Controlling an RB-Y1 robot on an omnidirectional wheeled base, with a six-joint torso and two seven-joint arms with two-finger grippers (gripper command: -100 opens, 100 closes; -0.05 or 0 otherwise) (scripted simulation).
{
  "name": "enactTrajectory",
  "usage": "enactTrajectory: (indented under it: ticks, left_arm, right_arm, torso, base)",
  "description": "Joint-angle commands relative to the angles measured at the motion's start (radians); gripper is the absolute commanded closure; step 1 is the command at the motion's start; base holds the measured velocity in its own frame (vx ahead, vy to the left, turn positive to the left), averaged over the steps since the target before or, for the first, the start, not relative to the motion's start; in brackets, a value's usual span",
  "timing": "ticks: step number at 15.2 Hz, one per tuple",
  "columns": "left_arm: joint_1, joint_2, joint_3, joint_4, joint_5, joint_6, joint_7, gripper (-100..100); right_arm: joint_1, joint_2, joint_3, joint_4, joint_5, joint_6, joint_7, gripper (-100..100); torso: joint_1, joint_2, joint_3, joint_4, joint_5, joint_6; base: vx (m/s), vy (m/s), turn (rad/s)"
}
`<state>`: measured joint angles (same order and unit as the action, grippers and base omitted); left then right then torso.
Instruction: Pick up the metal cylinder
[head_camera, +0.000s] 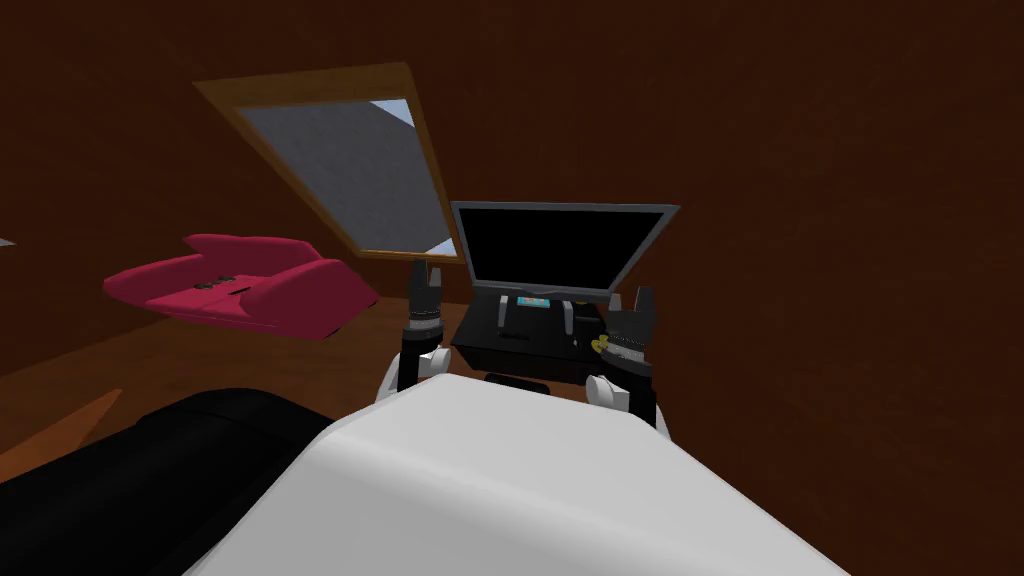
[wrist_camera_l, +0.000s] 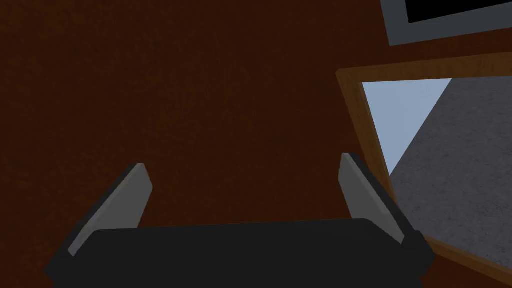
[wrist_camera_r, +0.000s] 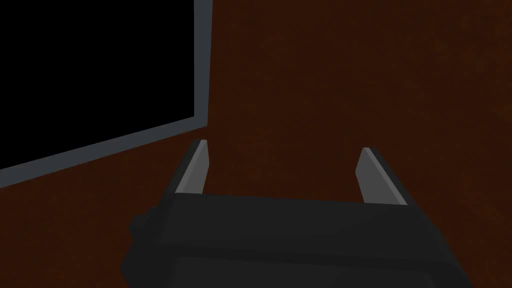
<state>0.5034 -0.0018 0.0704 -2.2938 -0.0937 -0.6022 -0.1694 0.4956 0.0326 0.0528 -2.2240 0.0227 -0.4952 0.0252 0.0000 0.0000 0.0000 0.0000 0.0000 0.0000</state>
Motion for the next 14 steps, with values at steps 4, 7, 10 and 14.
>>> enactTrajectory:
  ticks: [4,7,10,14]
  left_arm:
    - [0.0,0.0,0.0,0.0,0.0,0.0,0.0,0]
    - [0.0,0.0,0.0,0.0,0.0,0.0,0.0,0]
    - [0.0,0.0,0.0,0.0,0.0,0.0,0.0,0]
    - [0.0,0.0,0.0,0.0,0.0,0.0,0.0,0]
  right_arm:
    - [0.01,-0.082,0.009,0.021,-0.006,0.005,0.023,-100]
    - [0.024,-0.154,0.023,0.053,-0.015,0.012,0.057,-100]
    - [0.032,-0.19,0.031,0.074,-0.021,0.017,0.078,-100]
    - [0.052,-0.261,0.052,0.124,-0.035,0.028,0.13,-100]
  torso:
    - [0.001,0.001,0.0,0.0,0.0,0.0]
    - [0.002,0.001,0.0,0.0,0.0,0.0]
    - [0.002,0.001,0.0,0.0,0.0,-0.001]
    - [0.003,0.001,0.001,0.0,0.001,-0.001]
  base:
    - [-0.007,0.016,0.08]
    - [-0.009,0.029,0.112]
    - [-0.008,0.034,0.137]
    - [-0.014,0.047,0.181]
